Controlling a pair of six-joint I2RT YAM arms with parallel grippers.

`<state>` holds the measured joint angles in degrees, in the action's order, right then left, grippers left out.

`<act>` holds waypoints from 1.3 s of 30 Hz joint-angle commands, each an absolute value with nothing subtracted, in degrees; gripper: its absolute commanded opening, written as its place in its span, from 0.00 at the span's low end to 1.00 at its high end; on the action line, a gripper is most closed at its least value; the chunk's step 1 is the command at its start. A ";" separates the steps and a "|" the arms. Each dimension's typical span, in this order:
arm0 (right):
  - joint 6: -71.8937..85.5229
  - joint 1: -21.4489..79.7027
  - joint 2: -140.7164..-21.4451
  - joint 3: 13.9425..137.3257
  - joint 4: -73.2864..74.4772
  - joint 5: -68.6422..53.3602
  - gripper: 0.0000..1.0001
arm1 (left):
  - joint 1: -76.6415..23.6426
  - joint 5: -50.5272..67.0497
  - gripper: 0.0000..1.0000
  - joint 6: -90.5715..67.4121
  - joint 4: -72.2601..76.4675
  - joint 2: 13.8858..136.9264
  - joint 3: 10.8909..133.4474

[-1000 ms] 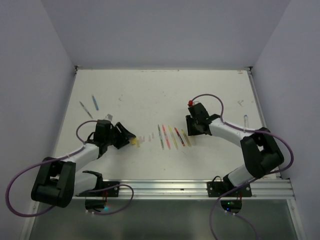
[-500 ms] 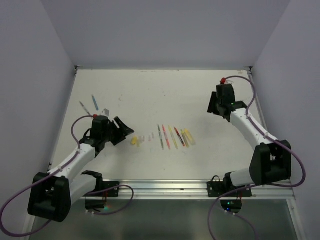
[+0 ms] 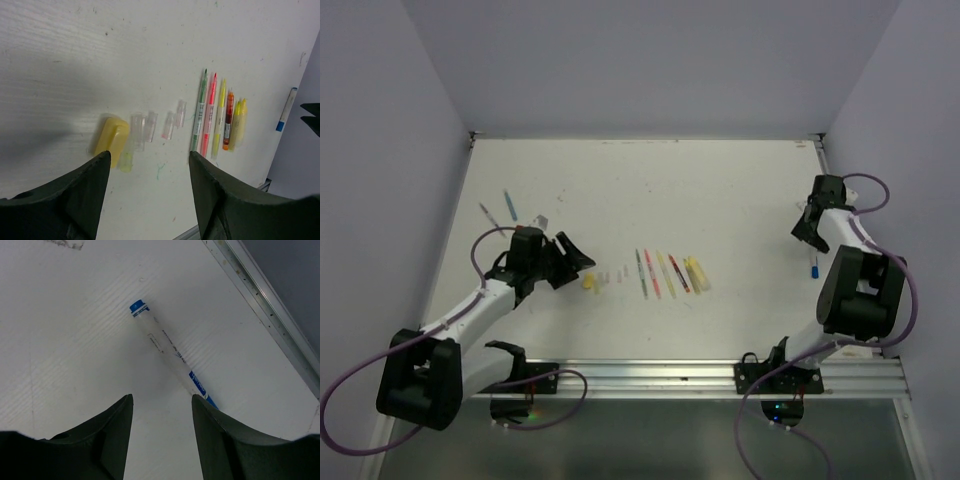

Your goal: Open the pen caps

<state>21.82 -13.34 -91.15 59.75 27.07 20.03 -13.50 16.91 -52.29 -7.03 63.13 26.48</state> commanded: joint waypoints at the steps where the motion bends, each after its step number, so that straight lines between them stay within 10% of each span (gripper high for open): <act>1: 22.41 -16.51 -92.98 60.55 24.61 18.91 0.55 | -14.85 18.72 0.66 -52.12 -5.62 64.16 29.53; 15: 23.82 -19.69 -99.66 59.85 21.71 14.94 0.54 | -15.82 18.28 0.66 -51.50 -6.15 65.57 31.29; 21: 23.82 -19.69 -101.51 59.85 21.53 11.69 0.42 | -15.82 19.77 0.66 -52.29 -4.92 64.34 30.85; 29: 23.91 -19.69 -103.71 59.68 20.92 7.66 0.00 | -15.82 20.48 0.66 -52.03 -5.97 61.88 31.20; 39: 28.11 -4.68 -88.53 53.36 7.75 -19.28 0.00 | -16.87 28.65 0.56 -49.22 3.59 61.52 30.50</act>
<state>24.73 -12.45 -95.50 55.16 16.34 -1.32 -15.75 23.31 -51.31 -3.84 62.08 29.91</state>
